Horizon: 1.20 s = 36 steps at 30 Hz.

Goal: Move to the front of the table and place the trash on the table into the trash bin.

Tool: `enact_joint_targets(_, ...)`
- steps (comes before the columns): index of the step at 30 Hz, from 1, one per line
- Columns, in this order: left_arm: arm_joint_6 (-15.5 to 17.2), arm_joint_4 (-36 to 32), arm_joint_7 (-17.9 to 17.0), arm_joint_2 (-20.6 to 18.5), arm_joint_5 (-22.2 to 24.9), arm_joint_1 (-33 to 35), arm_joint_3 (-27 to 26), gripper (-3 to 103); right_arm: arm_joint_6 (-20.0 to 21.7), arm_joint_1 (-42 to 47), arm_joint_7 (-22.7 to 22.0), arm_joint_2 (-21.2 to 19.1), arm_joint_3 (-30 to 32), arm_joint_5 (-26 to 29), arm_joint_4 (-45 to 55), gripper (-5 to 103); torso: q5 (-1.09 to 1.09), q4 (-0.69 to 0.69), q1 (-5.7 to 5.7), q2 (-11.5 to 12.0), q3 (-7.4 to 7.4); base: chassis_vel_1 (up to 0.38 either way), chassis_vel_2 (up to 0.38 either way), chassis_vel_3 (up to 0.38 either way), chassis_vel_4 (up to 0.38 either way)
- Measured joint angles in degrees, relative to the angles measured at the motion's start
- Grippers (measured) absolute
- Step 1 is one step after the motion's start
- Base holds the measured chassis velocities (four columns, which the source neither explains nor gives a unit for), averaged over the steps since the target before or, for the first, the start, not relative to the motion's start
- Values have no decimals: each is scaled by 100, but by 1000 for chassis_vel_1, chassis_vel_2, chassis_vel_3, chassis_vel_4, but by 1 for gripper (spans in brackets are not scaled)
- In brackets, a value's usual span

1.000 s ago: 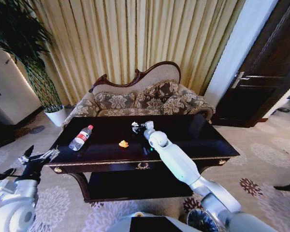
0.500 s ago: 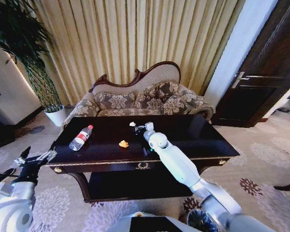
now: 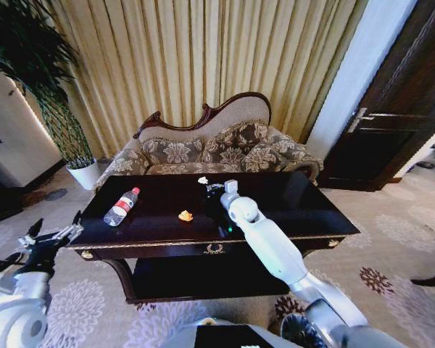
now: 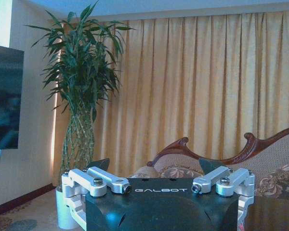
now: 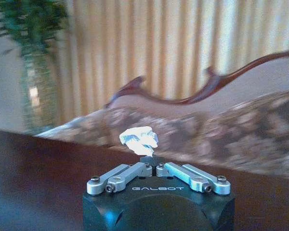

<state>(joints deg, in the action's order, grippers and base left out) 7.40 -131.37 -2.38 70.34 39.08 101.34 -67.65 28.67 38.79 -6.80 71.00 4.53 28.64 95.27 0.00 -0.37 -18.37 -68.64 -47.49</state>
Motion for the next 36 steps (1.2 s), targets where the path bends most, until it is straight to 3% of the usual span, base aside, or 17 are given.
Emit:
enact_joint_targets(5,10,163,1,-207,49,-83,78,100,-137,540,-1,-574,838,-116,464,0,2,-3,0,0,0,0,0,0,0)
enact_joint_targets(7,-7,341,11,-317,52,-187,213,100,-507,981,-1,-936,1340,-95,555,0,2,-4,1,0,0,0,0,0,0)
enact_joint_targets(9,-11,368,13,-330,52,-201,238,100,-582,1061,-1,-982,1448,-94,560,0,2,-4,1,0,0,0,0,0,0)
enact_joint_targets(11,-41,452,24,-368,47,-240,364,100,-976,1489,-2,-1131,2004,-69,619,0,1,-2,0,0,0,0,0,0,0)
enact_joint_targets(15,-66,482,42,-383,26,-267,470,100,-1203,1937,-2,-1181,2550,166,790,0,1,-2,0,0,0,0,0,0,0)
enact_joint_targets(36,-59,363,51,-414,12,-191,485,100,-1181,2295,0,-1091,2754,356,1073,0,0,-1,-1,1,-1,56,-61,-60,58)
